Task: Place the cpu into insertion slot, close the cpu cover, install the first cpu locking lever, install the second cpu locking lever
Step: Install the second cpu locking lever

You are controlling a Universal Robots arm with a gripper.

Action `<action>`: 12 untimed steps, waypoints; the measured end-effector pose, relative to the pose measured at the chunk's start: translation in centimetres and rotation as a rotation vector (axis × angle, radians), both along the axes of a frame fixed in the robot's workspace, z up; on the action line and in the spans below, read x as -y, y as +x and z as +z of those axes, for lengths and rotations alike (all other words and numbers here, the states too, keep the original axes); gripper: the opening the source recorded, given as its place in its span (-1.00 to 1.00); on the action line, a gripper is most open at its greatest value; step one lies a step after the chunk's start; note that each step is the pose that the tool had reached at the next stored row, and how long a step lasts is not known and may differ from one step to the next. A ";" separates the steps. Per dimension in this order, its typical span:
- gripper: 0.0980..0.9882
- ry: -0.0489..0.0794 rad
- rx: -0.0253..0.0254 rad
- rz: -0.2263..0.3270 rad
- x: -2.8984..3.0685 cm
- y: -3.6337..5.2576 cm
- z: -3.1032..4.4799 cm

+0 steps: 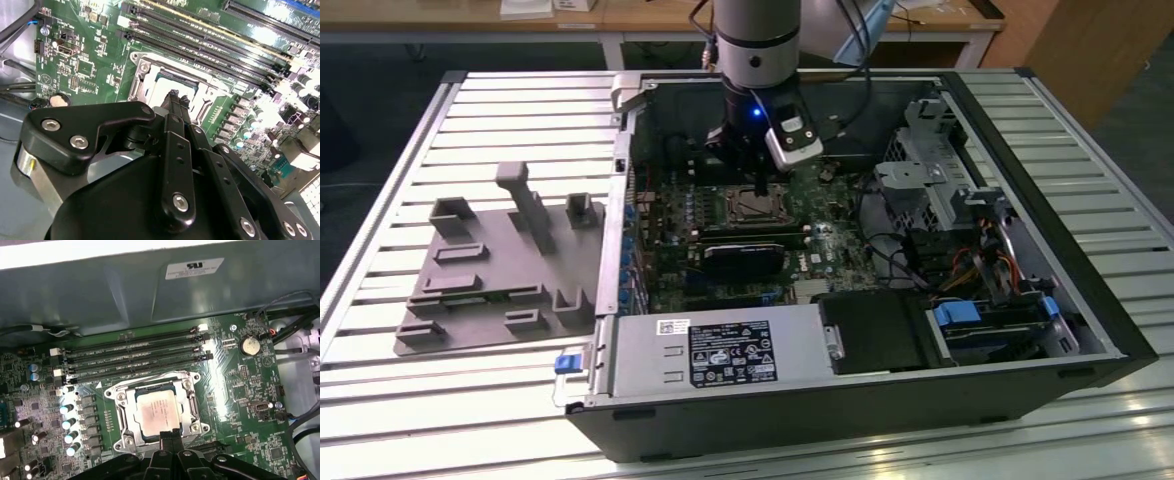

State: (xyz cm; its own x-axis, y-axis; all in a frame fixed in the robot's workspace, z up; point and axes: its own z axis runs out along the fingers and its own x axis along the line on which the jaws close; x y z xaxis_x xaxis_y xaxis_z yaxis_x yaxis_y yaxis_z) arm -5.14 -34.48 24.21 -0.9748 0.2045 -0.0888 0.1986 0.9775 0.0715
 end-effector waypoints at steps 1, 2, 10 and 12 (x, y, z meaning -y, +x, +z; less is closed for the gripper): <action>-0.98 0.000 -0.0001 0.000 0.10 0.00 0.00; -0.98 0.000 0.0000 0.000 0.20 0.00 0.00; -0.98 0.000 0.0000 0.000 1.06 0.00 0.00; -0.98 0.000 0.0000 0.000 1.27 0.00 0.00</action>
State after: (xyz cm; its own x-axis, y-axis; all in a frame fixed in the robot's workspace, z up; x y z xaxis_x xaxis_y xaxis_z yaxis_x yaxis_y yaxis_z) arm -5.14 -35.75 24.22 -0.9748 0.2046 -0.0887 0.1987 0.9775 0.0714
